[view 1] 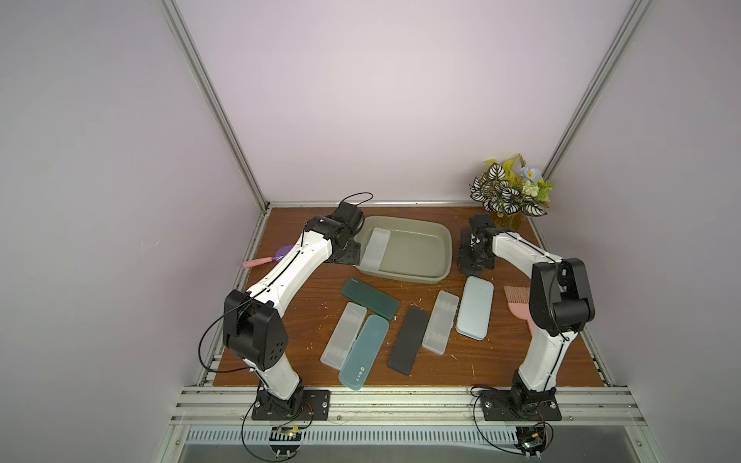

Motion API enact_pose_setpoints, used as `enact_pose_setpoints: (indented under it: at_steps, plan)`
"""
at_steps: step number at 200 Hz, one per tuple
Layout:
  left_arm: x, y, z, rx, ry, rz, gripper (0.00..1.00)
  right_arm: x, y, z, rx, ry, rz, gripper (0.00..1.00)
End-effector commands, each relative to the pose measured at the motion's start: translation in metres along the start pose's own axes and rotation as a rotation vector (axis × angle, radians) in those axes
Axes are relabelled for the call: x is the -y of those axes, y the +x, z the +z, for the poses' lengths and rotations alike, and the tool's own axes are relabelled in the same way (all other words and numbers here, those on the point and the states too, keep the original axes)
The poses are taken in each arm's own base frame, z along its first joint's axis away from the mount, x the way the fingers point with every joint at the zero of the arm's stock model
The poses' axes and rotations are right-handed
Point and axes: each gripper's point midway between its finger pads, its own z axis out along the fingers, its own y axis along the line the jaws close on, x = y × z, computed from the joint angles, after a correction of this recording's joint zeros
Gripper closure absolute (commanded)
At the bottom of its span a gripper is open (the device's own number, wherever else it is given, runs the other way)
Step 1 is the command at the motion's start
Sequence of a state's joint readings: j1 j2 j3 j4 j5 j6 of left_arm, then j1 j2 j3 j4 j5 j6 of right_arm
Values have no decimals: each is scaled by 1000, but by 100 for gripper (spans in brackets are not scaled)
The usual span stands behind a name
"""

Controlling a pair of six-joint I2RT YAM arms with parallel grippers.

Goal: Put the pencil case into the storage box
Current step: Pick up the pencil case from the center of the board, then place the pencil case at the storage box.

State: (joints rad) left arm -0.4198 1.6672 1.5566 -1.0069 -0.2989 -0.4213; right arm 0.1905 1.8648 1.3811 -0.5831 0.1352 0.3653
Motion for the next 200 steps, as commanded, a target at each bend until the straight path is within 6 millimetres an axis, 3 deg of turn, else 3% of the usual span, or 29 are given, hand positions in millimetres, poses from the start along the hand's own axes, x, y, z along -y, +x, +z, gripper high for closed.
enact_pose_setpoints:
  at_steps: [1,32,61,102,126,172,200]
  plan:
    - [-6,0,-7,16,2,-32,2,7,-7,-33,58,16,-9,42]
    - [-7,1,-8,21,4,-36,2,3,2,-54,54,-35,-6,42]
    - [-7,2,-7,22,6,-38,2,-13,17,-70,37,-108,-24,42]
    - [-7,0,-9,33,12,-44,2,-49,18,-107,81,-175,-54,42]
    - [-8,0,-11,39,11,-46,1,-81,13,-122,107,-221,-68,42]
    - [-11,1,-15,46,14,-55,1,-138,14,-106,87,-270,-69,41]
    - [-16,3,-17,50,12,-60,1,-153,14,-84,63,-270,-38,41]
